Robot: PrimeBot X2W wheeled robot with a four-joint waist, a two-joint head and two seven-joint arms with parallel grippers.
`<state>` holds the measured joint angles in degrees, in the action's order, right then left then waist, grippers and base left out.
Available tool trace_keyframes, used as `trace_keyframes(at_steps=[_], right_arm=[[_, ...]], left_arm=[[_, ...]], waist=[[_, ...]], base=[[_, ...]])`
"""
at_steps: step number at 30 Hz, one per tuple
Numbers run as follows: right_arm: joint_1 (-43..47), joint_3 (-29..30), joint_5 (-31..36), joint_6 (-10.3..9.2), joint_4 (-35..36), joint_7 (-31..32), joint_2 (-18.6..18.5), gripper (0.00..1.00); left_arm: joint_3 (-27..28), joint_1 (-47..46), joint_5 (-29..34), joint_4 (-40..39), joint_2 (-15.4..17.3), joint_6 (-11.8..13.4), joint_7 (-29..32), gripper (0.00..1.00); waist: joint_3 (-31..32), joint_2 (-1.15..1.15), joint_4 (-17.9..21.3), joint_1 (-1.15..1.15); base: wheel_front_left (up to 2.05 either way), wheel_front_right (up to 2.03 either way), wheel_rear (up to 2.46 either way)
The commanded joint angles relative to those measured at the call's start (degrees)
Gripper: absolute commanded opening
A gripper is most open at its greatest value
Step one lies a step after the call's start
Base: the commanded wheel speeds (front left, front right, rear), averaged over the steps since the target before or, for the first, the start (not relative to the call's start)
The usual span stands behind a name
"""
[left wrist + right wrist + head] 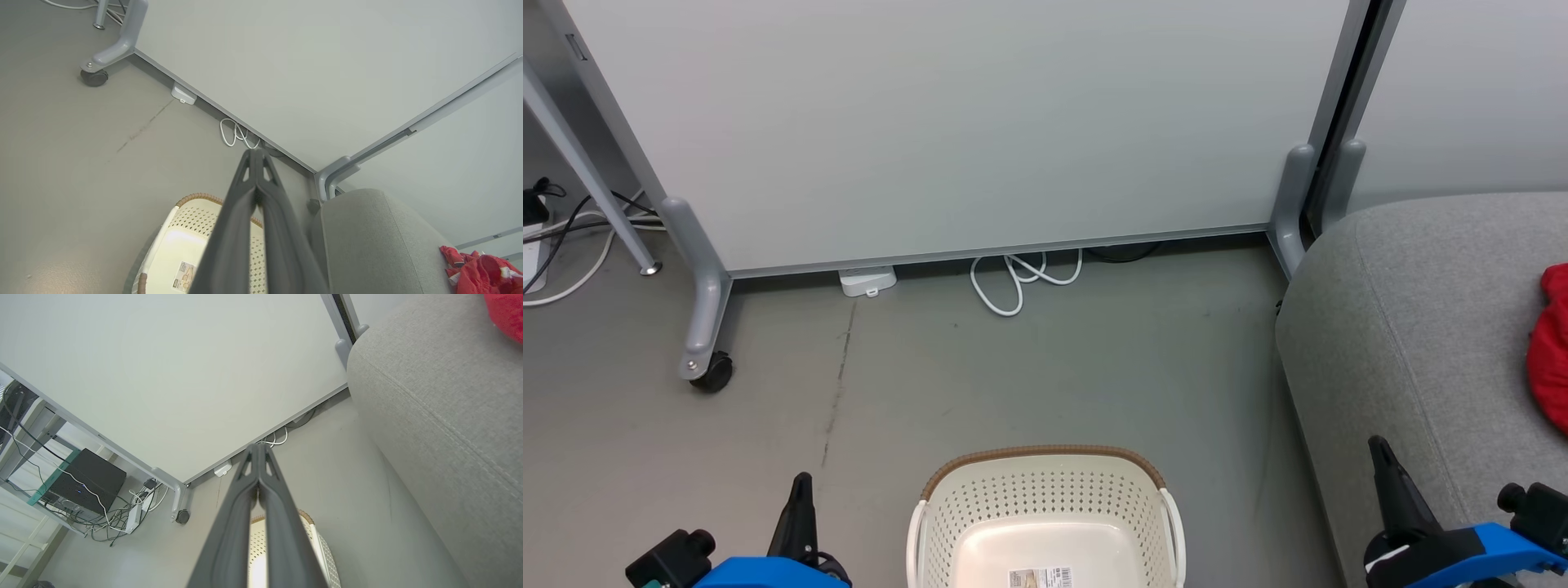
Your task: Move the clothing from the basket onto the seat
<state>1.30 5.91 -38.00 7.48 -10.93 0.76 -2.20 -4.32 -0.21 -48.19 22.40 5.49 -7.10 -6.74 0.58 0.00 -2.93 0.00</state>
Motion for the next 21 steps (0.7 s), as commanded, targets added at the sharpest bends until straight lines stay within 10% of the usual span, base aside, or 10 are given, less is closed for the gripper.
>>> trace_keyframes(at_steps=[1,21], right_arm=[[-1.61,0.1,-1.8,0.01,0.47,0.24,-0.38,0.0],[-3.46,0.28,-17.26,0.02,-0.53,1.89,-0.54,0.0]], left_arm=[[0.65,-1.82,-1.43,-1.03,0.13,-0.18,0.35,0.0],[3.68,-3.26,-13.94,-3.27,-0.7,-0.29,4.2,0.0]], waist=[[-0.01,0.0,0.03,0.0],[-0.17,0.0,0.65,0.0]], base=[[0.0,0.0,0.0],[0.0,0.0,0.0]])
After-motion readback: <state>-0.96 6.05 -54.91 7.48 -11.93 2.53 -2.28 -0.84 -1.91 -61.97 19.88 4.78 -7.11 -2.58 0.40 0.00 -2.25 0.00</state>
